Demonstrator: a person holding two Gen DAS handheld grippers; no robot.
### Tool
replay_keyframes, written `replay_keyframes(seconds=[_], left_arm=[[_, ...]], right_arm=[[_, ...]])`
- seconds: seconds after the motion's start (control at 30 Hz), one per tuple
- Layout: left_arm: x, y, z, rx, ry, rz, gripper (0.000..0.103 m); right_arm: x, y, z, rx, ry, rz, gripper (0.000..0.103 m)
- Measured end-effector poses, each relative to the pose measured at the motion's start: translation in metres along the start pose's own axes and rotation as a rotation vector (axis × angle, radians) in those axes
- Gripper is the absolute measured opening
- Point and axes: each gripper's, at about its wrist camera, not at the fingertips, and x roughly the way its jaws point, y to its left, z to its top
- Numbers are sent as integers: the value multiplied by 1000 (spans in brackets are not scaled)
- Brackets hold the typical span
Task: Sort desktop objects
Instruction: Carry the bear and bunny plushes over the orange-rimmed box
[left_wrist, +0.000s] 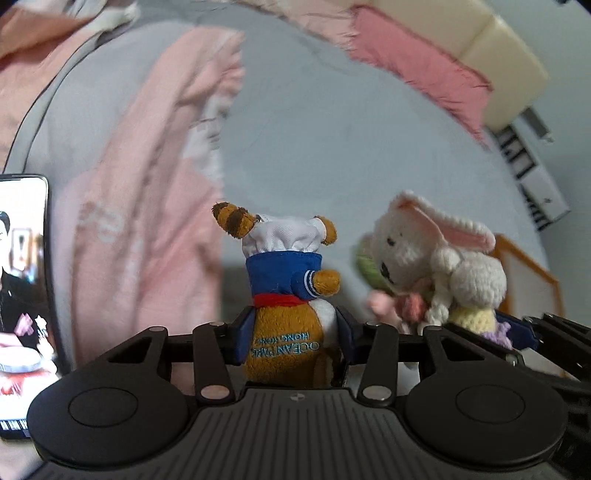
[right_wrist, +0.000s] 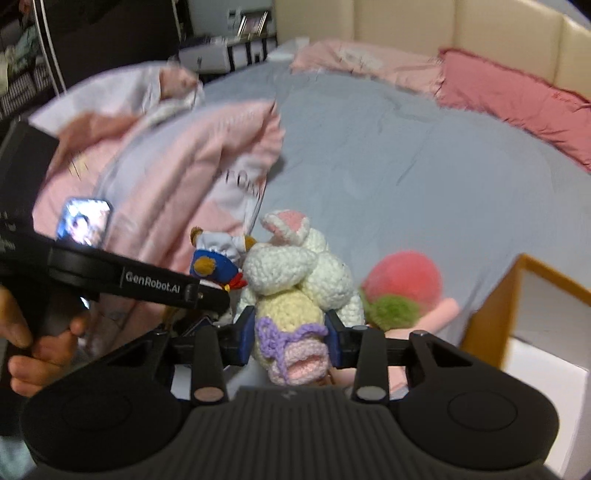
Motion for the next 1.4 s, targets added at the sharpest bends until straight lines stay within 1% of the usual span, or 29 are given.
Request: replay_keyframes(seconds=[0.13, 0.27, 0.43, 0.57, 0.73, 0.83, 0.9, 1.0, 1.1, 1.2, 1.33, 1.4], left_arm=[[-29, -30, -10, 32, -36, -98, 52], [-49, -65, -10, 74, -77, -150, 52], [-53, -110, -11, 132, -81, -222, 52], [-55, -143, -21, 195, -75, -272, 52], [-46, -184, -32, 287, -42, -331, 52], [-32, -206, -34, 334, -24, -342, 52], [-22, -215, -38, 345, 6, -347, 52], [-5, -225, -42, 353, 61, -378, 52], [13, -236, -43, 384, 93, -364, 52], [30, -247, -45, 430, 117, -319, 52], [51, -254, -50, 463, 171, -264, 52], [57, -255, -50, 482, 164, -222, 52]], right_arm=[[-47, -13, -5, 67, -73, 7, 40], [-93, -29, -13, 126, -148, -17, 40], [-143, -50, -28, 184, -231, -69, 40], [-174, -70, -46, 234, -267, -118, 40], [-196, -98, -71, 303, -278, -183, 40], [-200, -114, -85, 347, -275, -204, 40], [-200, -122, -92, 369, -272, -214, 40], [-198, -131, -103, 390, -262, -221, 40], [-195, -142, -112, 407, -249, -236, 40], [-190, -154, -120, 431, -228, -235, 40], [-175, -166, -128, 447, -185, -219, 40], [-166, -170, -131, 449, -162, -213, 40]])
